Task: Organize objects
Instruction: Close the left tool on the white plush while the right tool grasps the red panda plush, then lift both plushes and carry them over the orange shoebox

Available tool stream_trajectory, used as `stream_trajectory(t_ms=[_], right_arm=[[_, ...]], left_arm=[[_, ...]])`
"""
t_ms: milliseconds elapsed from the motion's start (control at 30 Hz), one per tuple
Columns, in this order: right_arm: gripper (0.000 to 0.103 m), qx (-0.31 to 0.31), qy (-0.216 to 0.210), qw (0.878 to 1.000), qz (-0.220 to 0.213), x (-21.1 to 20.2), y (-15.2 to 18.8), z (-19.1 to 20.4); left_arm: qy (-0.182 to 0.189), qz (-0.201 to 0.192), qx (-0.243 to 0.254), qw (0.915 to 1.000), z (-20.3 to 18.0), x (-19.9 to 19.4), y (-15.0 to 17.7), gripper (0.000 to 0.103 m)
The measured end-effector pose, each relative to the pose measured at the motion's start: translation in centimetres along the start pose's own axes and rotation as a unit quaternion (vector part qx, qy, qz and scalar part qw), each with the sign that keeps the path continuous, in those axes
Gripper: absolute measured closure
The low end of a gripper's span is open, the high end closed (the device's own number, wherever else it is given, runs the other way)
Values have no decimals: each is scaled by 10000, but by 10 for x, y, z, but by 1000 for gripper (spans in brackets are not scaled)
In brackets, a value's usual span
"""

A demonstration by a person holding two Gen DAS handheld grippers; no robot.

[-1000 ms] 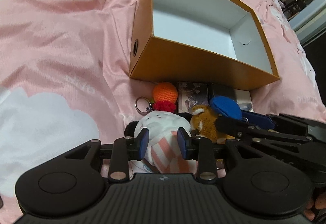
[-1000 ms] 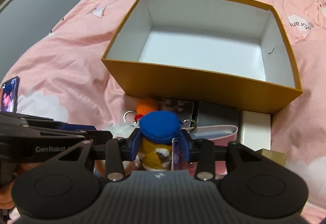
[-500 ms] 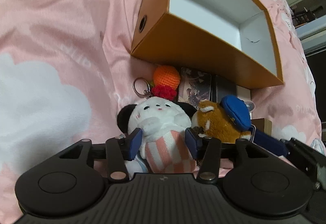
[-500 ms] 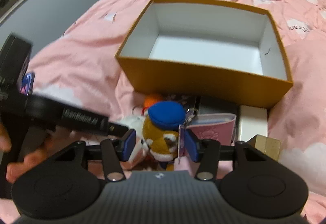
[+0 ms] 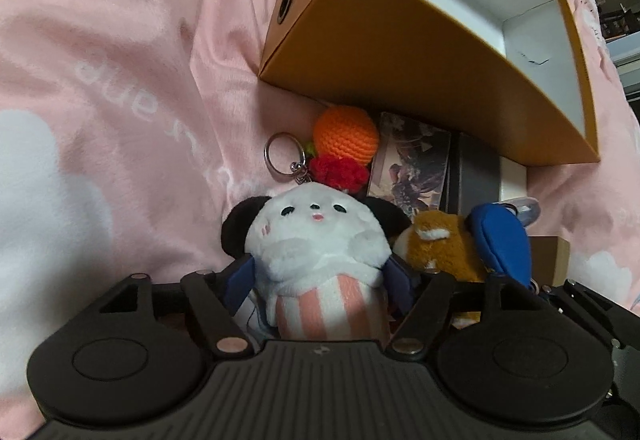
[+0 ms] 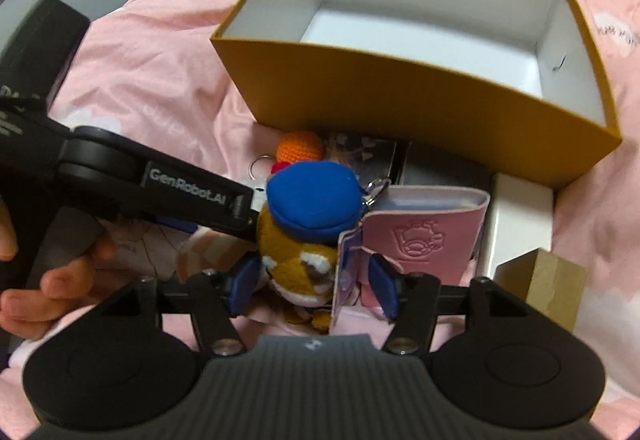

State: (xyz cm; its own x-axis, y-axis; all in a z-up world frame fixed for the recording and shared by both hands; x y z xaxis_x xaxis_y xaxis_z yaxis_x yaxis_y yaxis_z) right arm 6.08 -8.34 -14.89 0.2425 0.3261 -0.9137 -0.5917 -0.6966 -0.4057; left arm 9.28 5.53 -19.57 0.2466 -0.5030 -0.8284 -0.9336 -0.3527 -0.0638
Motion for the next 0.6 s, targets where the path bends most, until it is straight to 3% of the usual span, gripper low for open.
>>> stream_trajectory(t_ms=[167,333,600], right_arm=[[56,199,-59,9997,-152,-10,-1,-3],[59,577,-175,9966,-569,-35,-11,-15],[62,1015,-467,9881,-1059,-70,-35,-30]], left_arm=[[53,-19,26,10000,1,3,-1,24],[86,-423,393,9983,-10,-19,3,30],[-158,-1292,1405,9815,-44,-70,2,31]])
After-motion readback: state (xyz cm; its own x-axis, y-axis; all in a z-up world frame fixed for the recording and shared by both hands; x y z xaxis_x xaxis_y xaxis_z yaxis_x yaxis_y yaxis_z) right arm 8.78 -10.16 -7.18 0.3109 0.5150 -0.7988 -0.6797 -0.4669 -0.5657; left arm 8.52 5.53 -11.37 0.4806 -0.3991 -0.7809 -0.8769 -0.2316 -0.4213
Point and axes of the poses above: each gripper's, at about its wrist camera, not at the fingertips, and x roughly the way its jaws point, z to its left, y to its underside, the point moved 9 cm from there along x, roughly the way its jaws point, and after that the axes turned 14 degrees about y, right-handed, at the moved point
